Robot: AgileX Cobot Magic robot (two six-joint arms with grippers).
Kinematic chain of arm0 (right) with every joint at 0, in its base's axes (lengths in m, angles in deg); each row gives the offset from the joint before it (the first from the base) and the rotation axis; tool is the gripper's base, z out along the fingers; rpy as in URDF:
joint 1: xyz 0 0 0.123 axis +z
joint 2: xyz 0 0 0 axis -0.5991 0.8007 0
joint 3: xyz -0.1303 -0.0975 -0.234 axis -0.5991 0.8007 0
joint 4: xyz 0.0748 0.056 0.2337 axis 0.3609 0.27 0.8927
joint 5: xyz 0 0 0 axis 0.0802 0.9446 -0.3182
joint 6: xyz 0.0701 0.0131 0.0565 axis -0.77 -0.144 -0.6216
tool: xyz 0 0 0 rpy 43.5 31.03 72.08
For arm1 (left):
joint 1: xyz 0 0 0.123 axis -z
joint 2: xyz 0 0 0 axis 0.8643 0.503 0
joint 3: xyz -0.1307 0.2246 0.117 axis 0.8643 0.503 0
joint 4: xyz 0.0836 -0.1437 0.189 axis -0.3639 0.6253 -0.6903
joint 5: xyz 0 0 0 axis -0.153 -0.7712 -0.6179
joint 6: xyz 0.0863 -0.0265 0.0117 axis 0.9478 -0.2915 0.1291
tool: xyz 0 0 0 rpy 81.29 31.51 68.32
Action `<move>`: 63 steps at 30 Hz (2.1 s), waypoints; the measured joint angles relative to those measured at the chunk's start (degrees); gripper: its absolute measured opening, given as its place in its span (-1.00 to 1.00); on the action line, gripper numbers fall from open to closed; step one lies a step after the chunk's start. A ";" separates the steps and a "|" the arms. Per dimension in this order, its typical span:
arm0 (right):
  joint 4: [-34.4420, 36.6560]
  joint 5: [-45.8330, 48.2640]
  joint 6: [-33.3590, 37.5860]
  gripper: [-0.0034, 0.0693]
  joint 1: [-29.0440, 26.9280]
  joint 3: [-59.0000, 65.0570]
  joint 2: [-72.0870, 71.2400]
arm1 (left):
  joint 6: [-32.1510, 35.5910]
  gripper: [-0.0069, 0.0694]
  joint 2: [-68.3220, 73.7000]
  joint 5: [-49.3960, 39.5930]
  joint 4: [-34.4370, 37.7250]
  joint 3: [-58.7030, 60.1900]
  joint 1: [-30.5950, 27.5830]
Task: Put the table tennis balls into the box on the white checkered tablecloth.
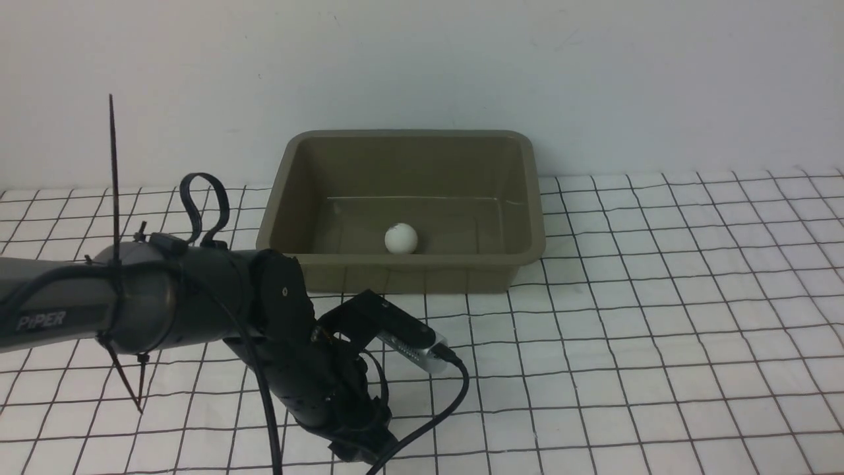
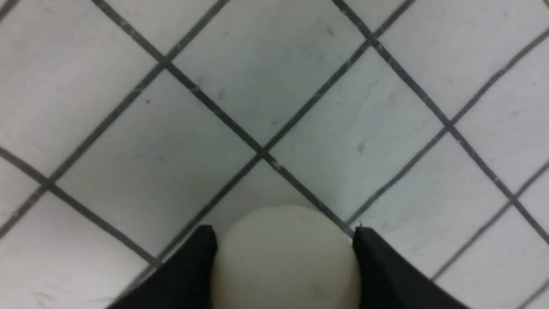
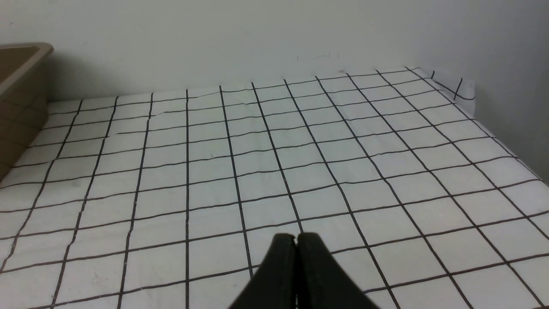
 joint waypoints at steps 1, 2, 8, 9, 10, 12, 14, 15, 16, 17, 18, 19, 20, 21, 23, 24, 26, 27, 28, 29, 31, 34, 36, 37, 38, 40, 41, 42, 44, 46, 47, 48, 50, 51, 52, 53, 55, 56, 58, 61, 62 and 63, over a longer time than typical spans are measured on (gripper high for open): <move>0.00 0.00 0.00 -0.93 0.00 0.00 0.00 | 0.00 0.10 -0.48 -2.31 0.51 -1.13 0.00; 0.00 0.00 0.00 -0.93 0.00 0.00 0.00 | 0.17 0.10 -1.08 -3.68 0.75 -2.11 0.00; 0.00 -0.05 0.00 -0.93 0.00 0.01 0.00 | 0.43 0.10 -5.17 -9.79 1.08 -13.19 0.12; 0.00 -0.05 0.00 -0.93 0.00 0.06 0.00 | 0.43 0.10 -5.59 -9.79 0.95 -15.11 0.12; 0.00 -0.05 0.00 -0.93 0.00 0.06 0.00 | 0.43 0.10 -5.92 -9.40 0.52 -17.54 0.12; 0.00 -0.05 0.00 -0.93 0.00 0.06 0.00 | -0.18 0.10 -6.08 -6.83 -1.71 -22.64 0.12; 0.00 -0.05 0.00 -0.93 0.00 0.06 0.00 | -1.58 0.10 -4.99 -3.65 -5.63 -27.66 0.12; 0.00 -0.07 0.00 -0.93 0.00 0.06 0.00 | -2.41 0.10 -4.18 -2.40 -7.15 -29.09 0.12; 0.00 -0.07 0.00 -0.93 0.00 0.06 0.00 | -3.41 0.10 -3.16 -1.35 -9.65 -31.06 0.12; 0.00 -0.07 0.00 -0.93 0.00 0.06 0.00 | -4.69 0.10 -1.93 -0.50 -11.82 -32.53 0.12; 0.00 -0.07 0.00 -0.93 0.00 0.06 0.00 | -5.47 0.10 -0.47 -0.10 -13.65 -33.57 0.12; 0.00 -0.07 0.00 -0.93 0.00 0.06 0.00 | -6.34 0.10 0.81 0.40 -16.05 -34.74 0.12; 0.00 -0.07 0.00 -0.93 0.00 0.06 0.00 | -7.40 0.10 2.17 0.70 -18.02 -35.60 0.12; 0.00 -0.07 0.00 -0.93 0.00 0.06 0.00 | -8.04 0.10 3.62 0.91 -19.55 -36.40 0.12; 0.00 -0.07 0.00 -0.93 0.00 0.06 0.00 | -10.13 0.10 6.71 1.27 -24.30 -37.80 0.12; 0.00 -0.07 0.00 -0.93 0.00 0.06 0.00 | -10.82 0.10 7.87 1.43 -25.87 -38.28 0.12; 0.00 -0.07 0.00 -0.93 0.00 0.06 0.00 | -12.27 0.10 10.60 1.87 -29.31 -39.27 0.12; 0.00 -0.07 0.00 -0.93 0.00 0.06 0.00 | -12.69 0.10 12.07 2.02 -31.03 -39.77 0.12; 0.00 -0.07 0.00 -0.93 0.00 0.06 0.00 | -13.33 0.10 13.43 2.08 -32.21 -40.07 0.12; 0.00 -0.07 0.00 -0.93 0.00 0.06 0.00 | -13.73 0.10 14.38 2.14 -33.24 -40.32 0.12; 0.00 -0.07 0.00 -0.93 0.00 0.06 0.00 | -14.42 0.10 16.05 2.20 -34.84 -40.72 0.12; 0.00 -0.07 0.00 -0.93 0.00 0.06 0.00 | -15.27 0.10 19.39 2.72 -36.64 -41.04 0.12; 0.00 -0.07 0.00 -0.93 0.00 0.06 0.00 | -15.39 0.11 20.67 3.72 -36.90 -41.09 0.12; 0.00 -0.07 0.00 -0.93 0.00 0.06 0.00 | -15.45 0.12 20.73 3.78 -36.96 -41.11 0.12; 0.00 -0.07 0.00 -0.93 0.00 0.06 0.00 | -15.70 0.15 21.02 3.99 -36.96 -41.18 0.12; 0.00 -0.07 0.00 -0.93 0.00 0.06 0.00 | -16.33 0.24 21.21 4.51 -37.23 -41.17 0.12; 0.00 -0.07 0.00 -0.93 0.00 0.06 0.00 | -17.21 0.32 21.34 5.19 -37.60 -41.30 0.12; 0.00 -0.07 0.00 -0.93 0.00 0.06 0.00 | -17.65 0.37 21.34 5.19 -37.94 -41.55 0.12; 0.00 -0.07 0.00 -0.93 0.00 0.06 0.00 | -18.38 0.41 21.34 5.26 -38.82 -42.08 0.12; 0.00 -0.07 0.00 -0.93 0.00 0.06 0.00 | -19.49 0.41 21.46 4.53 -40.34 -43.14 0.12; 0.00 -0.07 0.00 -0.93 0.00 0.06 0.00 | -19.92 0.41 21.46 3.58 -41.00 -43.89 0.12; 0.00 -0.07 0.00 -0.93 0.00 0.06 0.00 | -20.32 0.39 21.46 2.28 -41.54 -44.77 0.12; 0.00 -0.11 0.00 -0.93 0.00 0.06 0.00 | -21.37 0.31 21.05 -1.50 -42.85 -47.16 0.12; 0.00 -0.11 0.00 -0.93 0.00 0.06 0.00 | -22.15 0.24 20.61 -3.65 -43.39 -48.46 0.12; 0.00 -0.11 0.00 -0.93 0.00 0.06 0.00 | -22.42 0.18 19.95 -5.50 -43.76 -49.29 0.12; 0.00 -0.11 0.00 -0.93 0.00 0.06 0.00 | -22.69 0.07 18.79 -7.76 -44.62 -50.58 0.12; 0.00 -0.11 0.00 -0.93 0.00 0.06 0.00 | -22.84 -0.16 15.69 -11.59 -45.63 -51.97 0.12; 0.00 -0.11 0.00 -0.93 0.00 0.06 0.00 | -23.06 -0.30 14.23 -12.88 -45.76 -52.22 0.12; 0.00 -0.11 0.00 -0.93 0.00 0.06 0.00 | -23.51 -0.53 10.61 -15.81 -45.72 -52.47 0.12; 0.00 -0.11 0.00 -0.93 0.00 0.06 0.00 | -23.87 -0.77 4.20 -19.56 -44.19 -52.47 0.12; 0.00 -0.11 0.00 -0.93 0.00 0.06 0.00 | -23.87 -0.80 2.29 -20.51 -43.53 -52.47 0.12; 0.00 -0.11 0.00 -0.93 0.00 0.06 0.00 | -23.87 -0.82 -0.06 -21.47 -42.70 -52.47 0.12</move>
